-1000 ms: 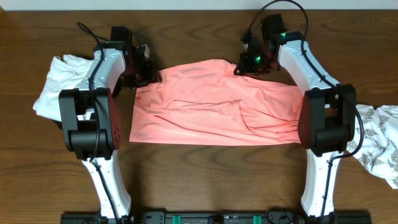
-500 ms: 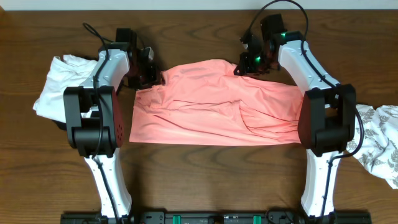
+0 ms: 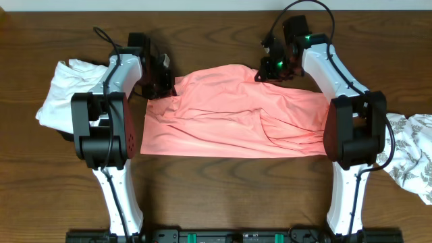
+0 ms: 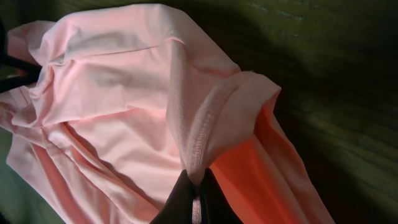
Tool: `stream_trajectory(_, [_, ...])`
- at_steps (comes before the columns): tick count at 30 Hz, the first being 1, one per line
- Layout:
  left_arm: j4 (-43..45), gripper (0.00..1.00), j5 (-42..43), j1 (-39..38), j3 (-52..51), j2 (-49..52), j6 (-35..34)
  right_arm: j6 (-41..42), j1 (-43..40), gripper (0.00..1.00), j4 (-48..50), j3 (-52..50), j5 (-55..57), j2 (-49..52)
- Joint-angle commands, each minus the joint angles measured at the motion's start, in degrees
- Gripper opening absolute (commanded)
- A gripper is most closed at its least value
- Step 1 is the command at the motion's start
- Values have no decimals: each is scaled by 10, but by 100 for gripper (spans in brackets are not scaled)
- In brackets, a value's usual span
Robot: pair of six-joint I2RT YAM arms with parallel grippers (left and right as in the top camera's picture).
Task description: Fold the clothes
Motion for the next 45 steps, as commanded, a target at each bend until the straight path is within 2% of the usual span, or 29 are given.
stream_trajectory(1, [-19, 6, -13, 3, -2, -38, -1, -14, -2, 1, -7, 4, 10, -6])
stream_trajectory(6, [-76, 5, -61, 5, -2, -78, -1, -33, -9, 1, -40, 4, 10, -18])
stream_trajectory(13, [-136, 6, -61, 6, -2, -98, -1, -32, -19, 1, -84, 4, 10, -41])
stream_trajectory(20, [-164, 6, -61, 14, -2, -99, 1, -33, -36, 1, -151, 4, 24, -45])
stream_trajectory(30, [-216, 6, -112, 49, -2, -99, 1, -37, -38, 3, -225, 4, 84, -45])
stream_trajectory(39, [-222, 6, -112, 56, -2, -99, 1, -52, -37, 19, -273, 4, 90, -45])
stream_trajectory(45, [-222, 6, -112, 56, -2, -99, 1, -82, -37, 21, -297, 3, 95, -45])
